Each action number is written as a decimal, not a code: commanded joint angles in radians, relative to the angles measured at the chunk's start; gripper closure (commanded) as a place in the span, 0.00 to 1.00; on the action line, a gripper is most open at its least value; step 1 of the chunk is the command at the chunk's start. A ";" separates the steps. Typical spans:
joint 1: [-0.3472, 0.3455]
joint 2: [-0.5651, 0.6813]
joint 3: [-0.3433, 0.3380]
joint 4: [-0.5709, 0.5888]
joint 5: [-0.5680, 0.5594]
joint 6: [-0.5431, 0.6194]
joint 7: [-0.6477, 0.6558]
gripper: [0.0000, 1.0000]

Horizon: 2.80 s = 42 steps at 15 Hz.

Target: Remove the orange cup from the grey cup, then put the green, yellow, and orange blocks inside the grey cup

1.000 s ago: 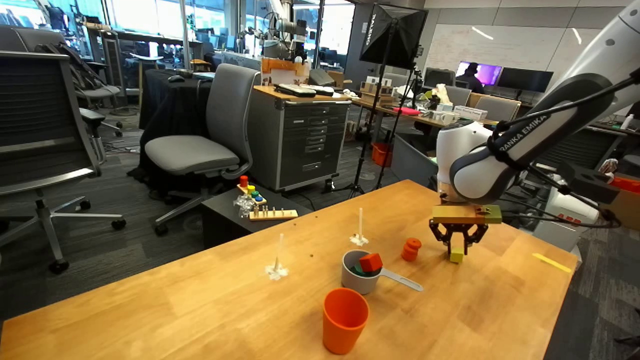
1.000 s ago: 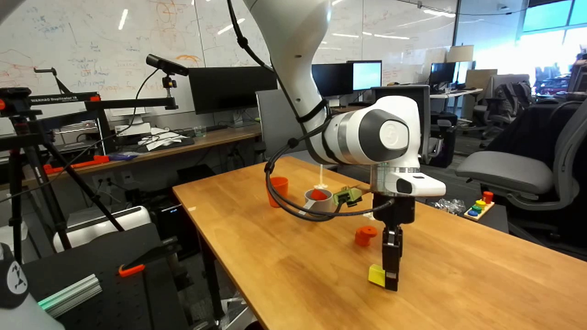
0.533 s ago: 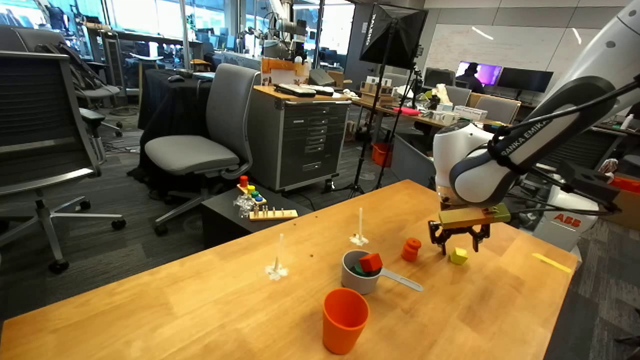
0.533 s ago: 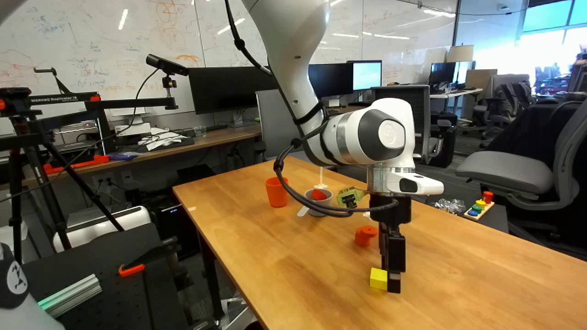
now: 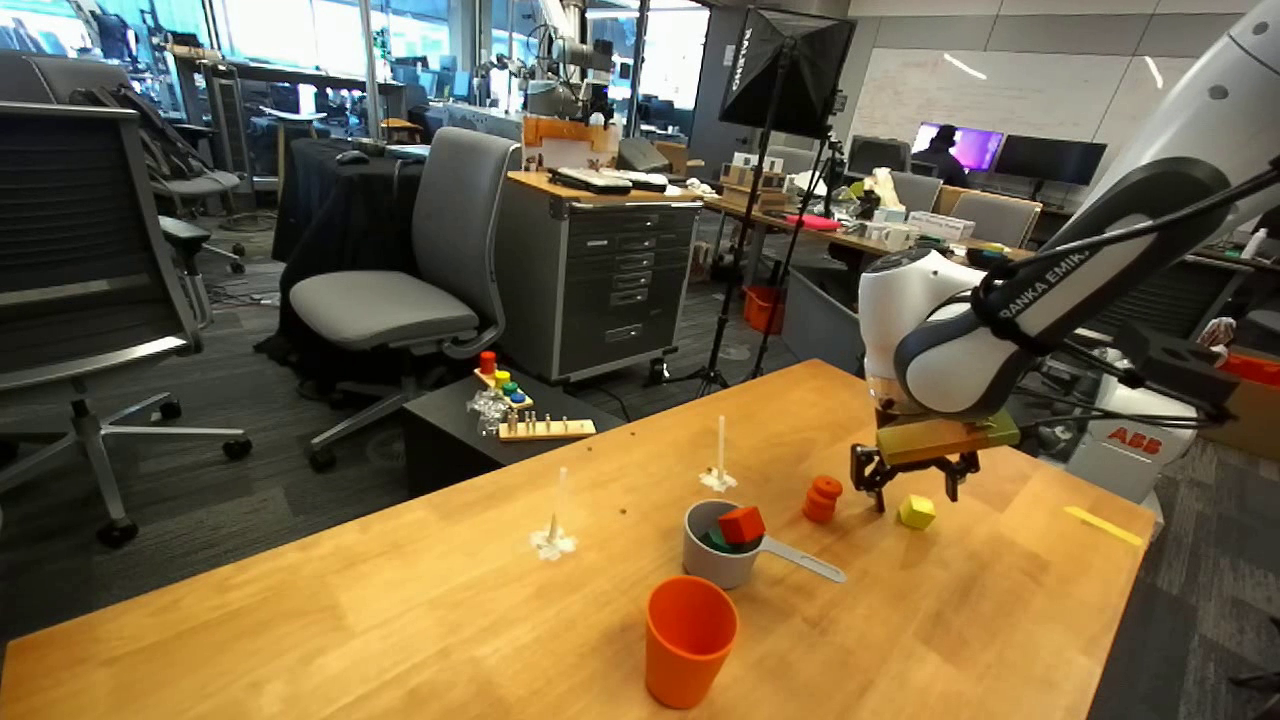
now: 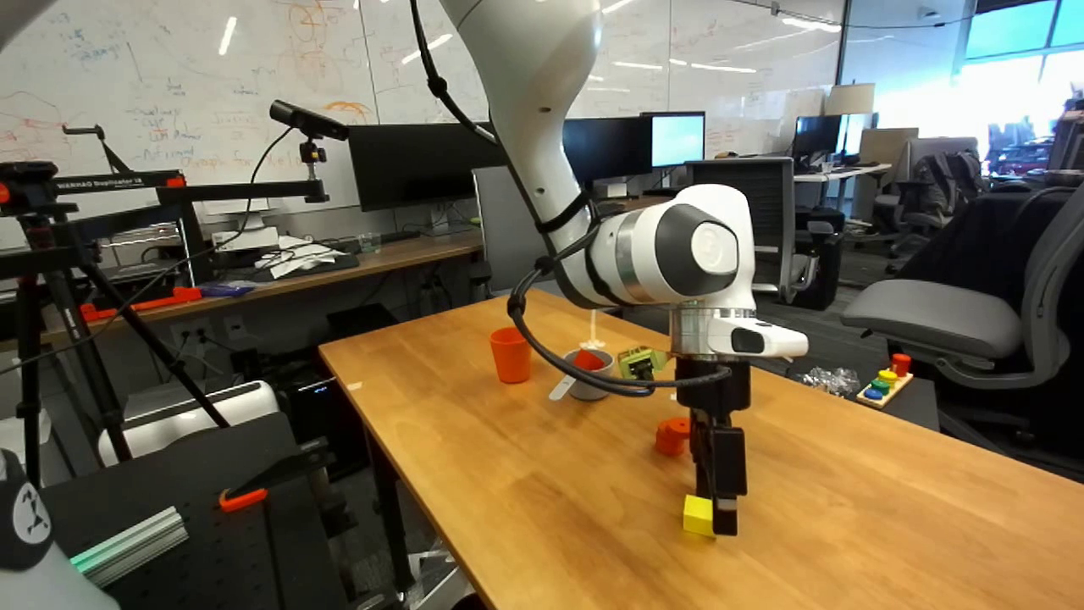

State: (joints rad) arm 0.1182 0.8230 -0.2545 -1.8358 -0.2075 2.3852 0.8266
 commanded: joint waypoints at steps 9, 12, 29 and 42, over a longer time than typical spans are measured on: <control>-0.040 -0.002 0.035 0.004 0.195 0.042 0.015 0.44; -0.046 -0.003 0.038 0.002 0.225 0.066 0.009 0.67; 0.103 -0.347 0.031 -0.146 0.160 0.080 0.127 0.90; 0.201 -0.174 0.138 0.060 0.061 -0.030 0.194 0.89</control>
State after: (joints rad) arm 0.2901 0.5776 -0.1189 -1.8930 -0.1079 2.4333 0.9808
